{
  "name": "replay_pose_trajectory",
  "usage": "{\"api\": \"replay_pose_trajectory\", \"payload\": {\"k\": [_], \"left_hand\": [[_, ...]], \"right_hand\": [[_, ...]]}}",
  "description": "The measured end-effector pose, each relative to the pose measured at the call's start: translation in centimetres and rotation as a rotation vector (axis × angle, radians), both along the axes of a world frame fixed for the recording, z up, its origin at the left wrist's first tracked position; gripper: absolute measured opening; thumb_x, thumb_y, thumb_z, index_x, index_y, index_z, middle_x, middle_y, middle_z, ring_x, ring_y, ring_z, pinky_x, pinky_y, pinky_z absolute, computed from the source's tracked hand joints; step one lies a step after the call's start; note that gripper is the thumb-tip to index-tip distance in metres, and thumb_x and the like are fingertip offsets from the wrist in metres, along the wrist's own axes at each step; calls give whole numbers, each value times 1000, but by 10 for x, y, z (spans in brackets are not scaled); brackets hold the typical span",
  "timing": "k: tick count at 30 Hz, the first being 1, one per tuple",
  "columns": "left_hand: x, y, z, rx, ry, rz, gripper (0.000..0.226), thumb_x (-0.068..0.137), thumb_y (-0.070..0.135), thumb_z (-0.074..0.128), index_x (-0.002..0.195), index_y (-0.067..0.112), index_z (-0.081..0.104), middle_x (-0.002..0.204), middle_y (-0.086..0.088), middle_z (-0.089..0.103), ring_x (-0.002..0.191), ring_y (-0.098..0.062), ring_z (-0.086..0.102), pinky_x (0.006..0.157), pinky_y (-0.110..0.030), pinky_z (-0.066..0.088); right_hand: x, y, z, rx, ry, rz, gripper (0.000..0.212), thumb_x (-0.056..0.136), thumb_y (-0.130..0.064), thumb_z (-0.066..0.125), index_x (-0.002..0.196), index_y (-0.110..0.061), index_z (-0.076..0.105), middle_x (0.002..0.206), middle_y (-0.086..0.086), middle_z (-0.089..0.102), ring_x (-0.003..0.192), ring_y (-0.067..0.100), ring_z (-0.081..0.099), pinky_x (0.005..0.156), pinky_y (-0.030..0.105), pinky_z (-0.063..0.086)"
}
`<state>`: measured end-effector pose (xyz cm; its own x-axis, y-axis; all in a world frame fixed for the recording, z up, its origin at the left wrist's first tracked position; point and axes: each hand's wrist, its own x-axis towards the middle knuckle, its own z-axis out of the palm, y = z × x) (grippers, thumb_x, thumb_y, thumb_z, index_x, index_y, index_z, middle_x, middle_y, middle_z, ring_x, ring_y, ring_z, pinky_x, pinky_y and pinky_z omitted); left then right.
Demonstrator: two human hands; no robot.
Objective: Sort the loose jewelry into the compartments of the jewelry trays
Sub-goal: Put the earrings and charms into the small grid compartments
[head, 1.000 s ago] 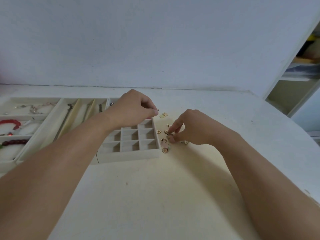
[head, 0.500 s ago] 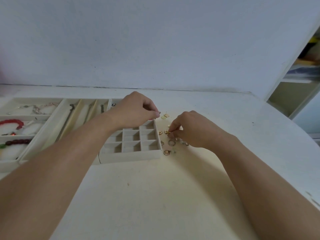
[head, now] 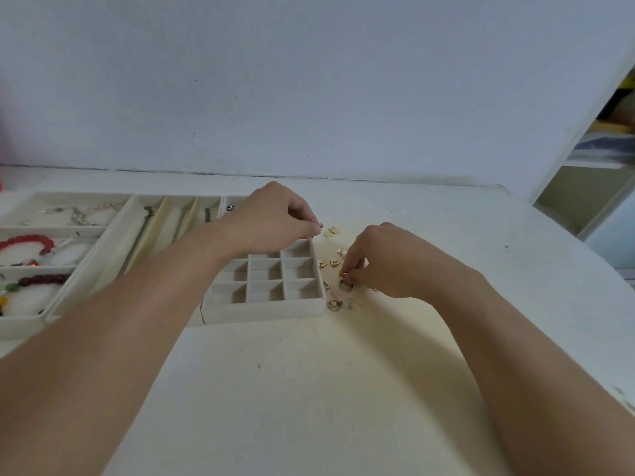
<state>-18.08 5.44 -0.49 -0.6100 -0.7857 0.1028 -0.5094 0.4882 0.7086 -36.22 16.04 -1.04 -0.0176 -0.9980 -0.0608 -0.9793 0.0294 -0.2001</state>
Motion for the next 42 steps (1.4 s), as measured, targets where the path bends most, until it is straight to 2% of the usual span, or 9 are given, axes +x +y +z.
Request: {"api": "replay_pose_trajectory", "payload": {"k": [3,7,9,12,16,27,33,37,42], "left_hand": [[3,1,7,-17,-13,17,7,88,29,76,82,25,80,80,13,75,75,-2,67,68,-18,51],[15,-4,22,-42,-41,62,8,89,31,74,84,27,79,75,23,71,47,9,54,49,-10,37],[28,-8,30,-51,-102,79,9,89,33,75,86,26,79,87,17,74,52,8,58,54,-17,45],[51,-13,32,-63,-184,104,8,87,32,77,83,26,79,92,10,76,80,-7,69,72,-23,52],[63,-13,15,-51,-186,92,9,85,33,79,78,28,77,80,17,71,78,1,62,65,-19,41],[55,-15,4,-92,-295,15,11,84,36,79,74,33,74,73,21,68,76,3,61,62,-20,40],[65,-19,4,-86,-332,57,15,83,32,80,70,31,74,55,26,64,67,0,59,59,-23,38],[70,-16,5,-67,-343,92,11,83,29,79,73,27,77,66,14,71,71,-4,63,62,-24,42],[74,-14,7,-46,-367,98,9,84,29,79,75,28,78,76,11,71,80,-9,64,66,-25,44]], "right_hand": [[7,1,-3,-4,218,63,19,95,-20,58,103,-25,75,100,0,69,102,20,56,84,40,53],[16,1,-6,-46,391,142,23,91,-10,56,101,-20,74,98,3,68,98,24,60,79,38,55],[20,-1,-4,-40,365,149,26,89,-8,60,98,-26,77,98,1,70,96,24,63,78,35,54],[20,-3,1,-51,309,154,27,87,-10,62,93,-30,79,94,-5,73,95,17,62,76,30,53],[19,-2,7,-34,191,120,24,87,-14,64,92,-32,80,94,-11,73,96,13,59,82,32,53],[-7,5,17,-6,-92,43,12,83,-26,80,83,-38,80,66,-28,65,66,-10,57,54,5,39],[-9,0,7,-34,-57,-19,8,83,-25,81,87,-32,81,78,-16,73,61,-9,59,48,6,37],[-1,-1,4,8,-7,-11,8,84,-25,80,89,-31,81,81,-12,75,64,6,65,56,20,46],[3,1,4,9,89,-8,9,88,-26,73,92,-32,79,73,-18,60,67,4,58,58,23,43]]}}
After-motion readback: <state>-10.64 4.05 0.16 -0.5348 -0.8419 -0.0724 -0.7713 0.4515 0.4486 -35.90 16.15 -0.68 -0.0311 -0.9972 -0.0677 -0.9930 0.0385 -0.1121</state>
